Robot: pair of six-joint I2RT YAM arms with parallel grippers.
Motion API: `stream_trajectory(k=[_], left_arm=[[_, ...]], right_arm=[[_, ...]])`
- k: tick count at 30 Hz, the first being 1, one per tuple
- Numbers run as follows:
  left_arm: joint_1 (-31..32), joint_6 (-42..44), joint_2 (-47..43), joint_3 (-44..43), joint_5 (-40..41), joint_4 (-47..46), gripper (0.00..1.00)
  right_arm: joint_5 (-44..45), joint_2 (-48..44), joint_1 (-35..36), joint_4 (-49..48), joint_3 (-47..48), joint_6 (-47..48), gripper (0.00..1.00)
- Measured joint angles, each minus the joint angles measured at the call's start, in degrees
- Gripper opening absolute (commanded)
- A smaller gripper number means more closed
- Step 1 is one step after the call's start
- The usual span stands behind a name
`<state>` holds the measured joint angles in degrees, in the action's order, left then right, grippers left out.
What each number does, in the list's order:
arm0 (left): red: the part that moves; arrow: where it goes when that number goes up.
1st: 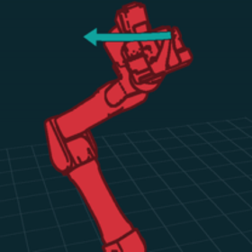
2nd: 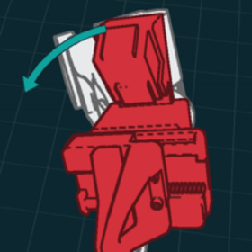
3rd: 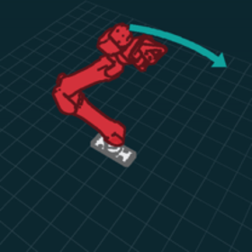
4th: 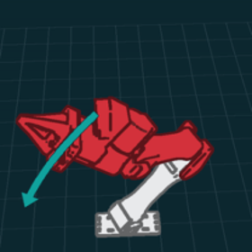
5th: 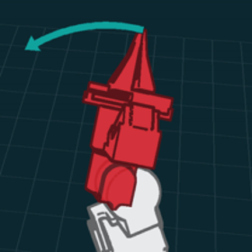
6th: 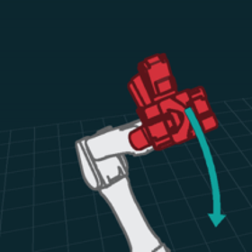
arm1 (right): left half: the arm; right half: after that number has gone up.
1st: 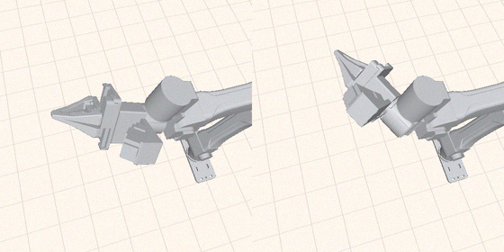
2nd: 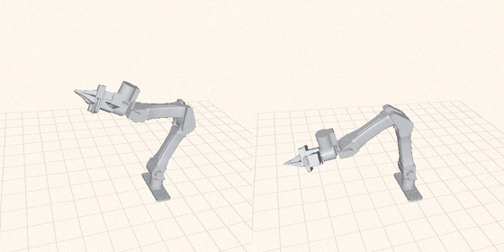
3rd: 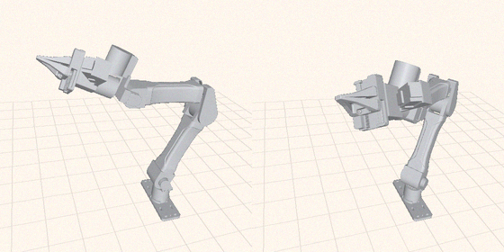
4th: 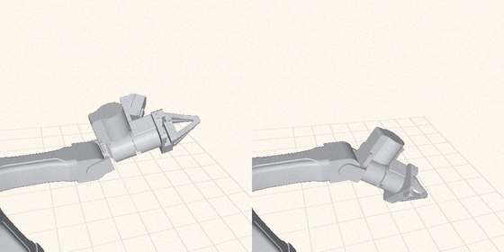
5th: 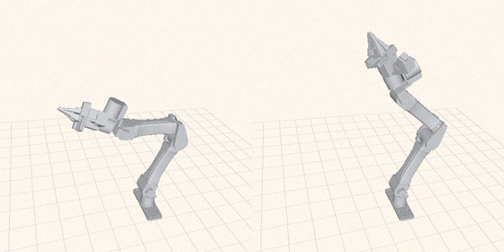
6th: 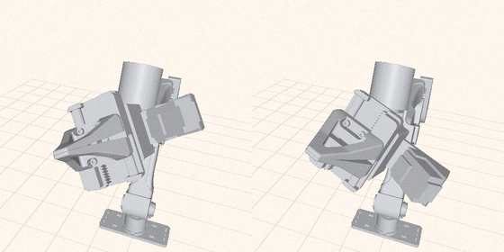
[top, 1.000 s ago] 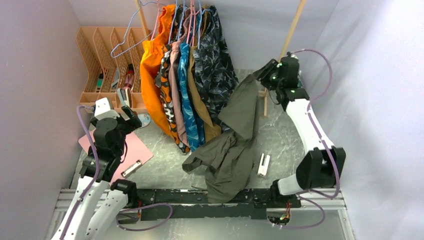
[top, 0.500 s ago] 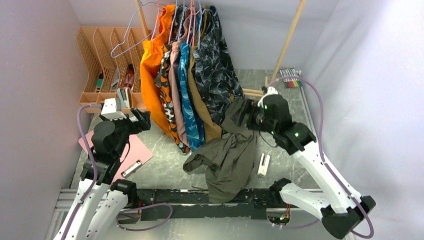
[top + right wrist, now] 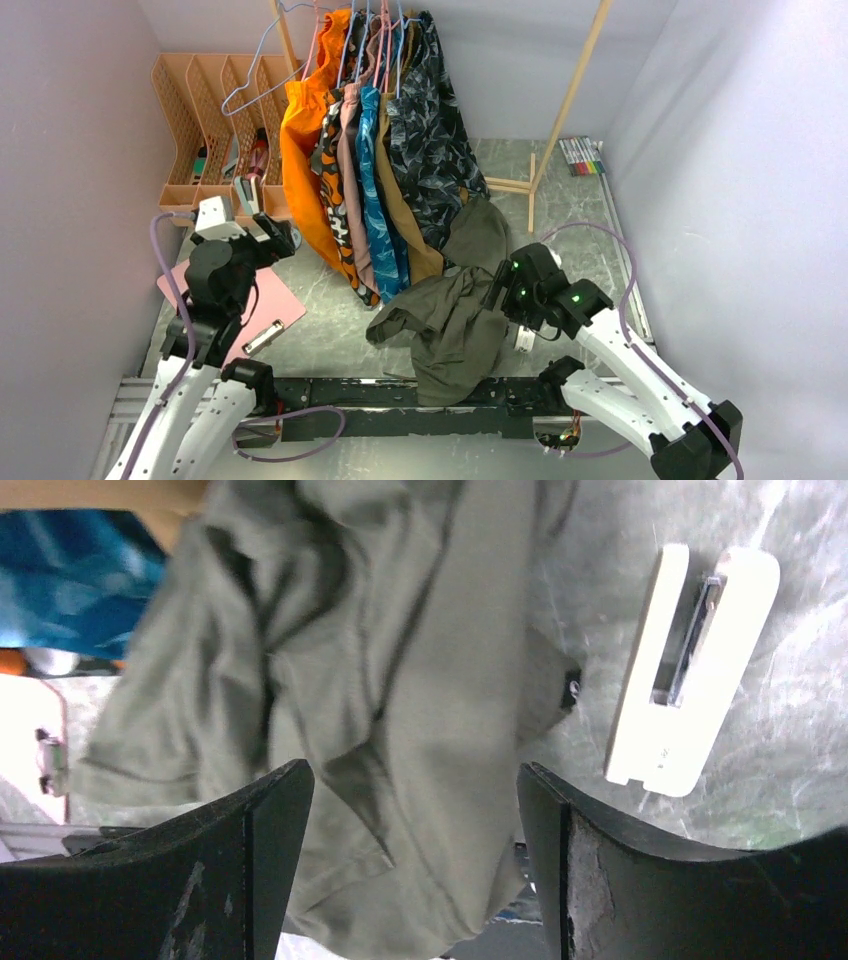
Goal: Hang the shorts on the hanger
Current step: Adjust the shorts at the center of the board.
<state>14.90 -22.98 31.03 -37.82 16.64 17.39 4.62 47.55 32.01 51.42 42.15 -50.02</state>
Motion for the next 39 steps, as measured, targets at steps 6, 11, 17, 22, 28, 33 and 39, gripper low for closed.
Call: stream_trajectory(k=[6,11,17,22,28,33,39], left_arm=[[0.0,-0.4,-5.8,-1.5,-1.1,2.4,1.0],[0.0,0.3,-7.2,-7.6,-7.0,4.6,1.0],[0.0,3.6,-7.5,-13.6,-15.8,4.8,0.98],[0.0,4.2,-8.1,-12.8,-17.6,5.1,0.98],[0.0,4.9,-8.0,-11.8,-18.6,6.4,0.98],[0.0,5.4,-7.3,-9.6,-20.5,6.5,0.98],[0.0,4.7,-4.5,-6.5,-20.8,6.3,0.99]], right_arm=[[-3.4,0.2,0.0,-2.6,-9.1,-2.9,0.31],[-7.1,4.4,0.1,-3.0,-3.6,0.1,0.0],[-9.6,10.9,0.1,-5.4,22.8,3.9,0.04],[-13.4,14.8,0.3,-13.9,30.0,4.4,0.55],[-13.9,18.7,2.4,-15.8,20.5,6.4,0.64],[-8.2,13.4,2.5,-11.3,12.9,7.3,0.66],[-4.0,4.0,2.5,-7.3,6.9,7.1,0.66]])
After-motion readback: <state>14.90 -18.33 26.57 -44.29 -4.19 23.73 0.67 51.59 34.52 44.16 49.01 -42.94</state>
